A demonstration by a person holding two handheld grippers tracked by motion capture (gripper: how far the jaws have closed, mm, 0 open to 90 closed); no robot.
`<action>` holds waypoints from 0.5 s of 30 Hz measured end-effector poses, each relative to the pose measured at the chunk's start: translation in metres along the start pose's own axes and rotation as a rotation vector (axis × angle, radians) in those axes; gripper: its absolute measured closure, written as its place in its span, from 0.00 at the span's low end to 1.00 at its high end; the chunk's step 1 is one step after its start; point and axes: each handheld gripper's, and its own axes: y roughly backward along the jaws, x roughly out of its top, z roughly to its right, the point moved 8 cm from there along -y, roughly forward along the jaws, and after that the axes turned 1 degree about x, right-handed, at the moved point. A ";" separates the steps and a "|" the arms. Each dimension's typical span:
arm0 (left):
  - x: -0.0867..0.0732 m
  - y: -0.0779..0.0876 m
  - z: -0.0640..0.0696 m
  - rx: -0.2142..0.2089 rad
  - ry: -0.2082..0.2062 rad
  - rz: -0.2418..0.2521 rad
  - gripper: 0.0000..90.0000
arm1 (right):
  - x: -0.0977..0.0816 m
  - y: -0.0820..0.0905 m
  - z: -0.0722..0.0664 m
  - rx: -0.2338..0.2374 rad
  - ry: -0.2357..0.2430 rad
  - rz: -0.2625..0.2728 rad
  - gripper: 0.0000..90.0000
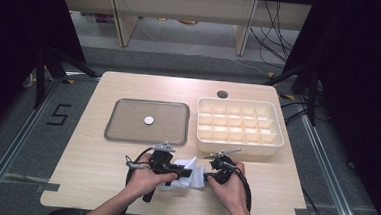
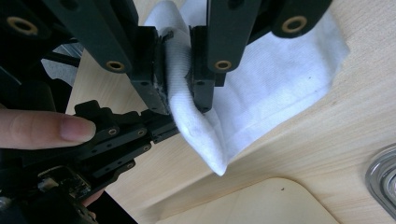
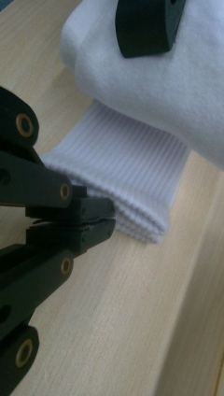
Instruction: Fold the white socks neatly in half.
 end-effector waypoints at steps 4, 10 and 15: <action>0.000 0.000 0.000 0.010 -0.002 -0.002 0.86 | 0.000 -0.002 -0.001 -0.016 0.004 0.004 0.98; 0.000 -0.002 -0.001 0.021 -0.007 -0.003 0.86 | -0.001 -0.004 -0.003 -0.014 0.020 0.001 0.98; -0.002 -0.005 -0.002 0.026 -0.010 -0.013 0.85 | 0.000 -0.004 -0.008 0.002 0.018 0.010 0.98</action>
